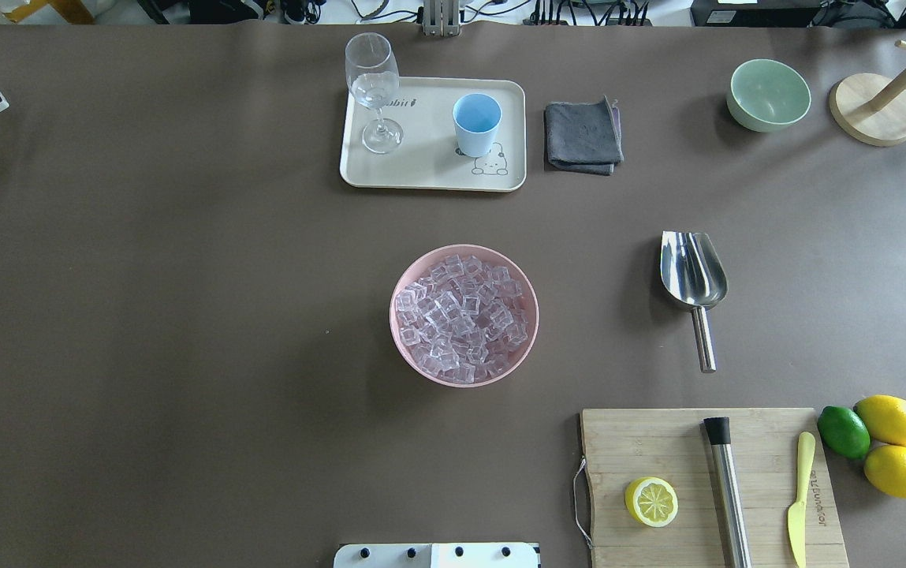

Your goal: Put ice in cup with scoop

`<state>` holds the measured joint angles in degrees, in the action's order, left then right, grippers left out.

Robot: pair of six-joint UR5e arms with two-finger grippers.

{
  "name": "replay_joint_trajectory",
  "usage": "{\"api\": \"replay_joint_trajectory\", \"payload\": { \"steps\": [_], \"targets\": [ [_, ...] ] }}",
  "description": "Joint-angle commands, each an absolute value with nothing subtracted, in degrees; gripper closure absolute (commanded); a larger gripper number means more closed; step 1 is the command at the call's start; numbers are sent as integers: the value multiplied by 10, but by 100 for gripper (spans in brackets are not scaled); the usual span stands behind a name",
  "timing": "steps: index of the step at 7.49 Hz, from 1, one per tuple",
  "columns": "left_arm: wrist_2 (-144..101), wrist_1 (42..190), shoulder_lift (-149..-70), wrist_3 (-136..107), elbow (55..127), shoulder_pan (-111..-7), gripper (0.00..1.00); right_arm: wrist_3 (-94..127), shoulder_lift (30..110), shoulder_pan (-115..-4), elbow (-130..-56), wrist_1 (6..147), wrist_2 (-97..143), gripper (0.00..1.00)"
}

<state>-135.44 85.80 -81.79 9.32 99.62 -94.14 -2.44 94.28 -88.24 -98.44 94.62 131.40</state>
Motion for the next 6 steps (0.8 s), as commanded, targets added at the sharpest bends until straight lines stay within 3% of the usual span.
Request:
{"api": "replay_joint_trajectory", "payload": {
  "steps": [1,6],
  "targets": [
    [-1354,857,-818,93,997,-941,1,-24,950,-882,-985,946,1315,0],
    [-1355,857,-812,93,1013,-946,1,-18,946,-882,-985,946,1312,0]
  ]
}}
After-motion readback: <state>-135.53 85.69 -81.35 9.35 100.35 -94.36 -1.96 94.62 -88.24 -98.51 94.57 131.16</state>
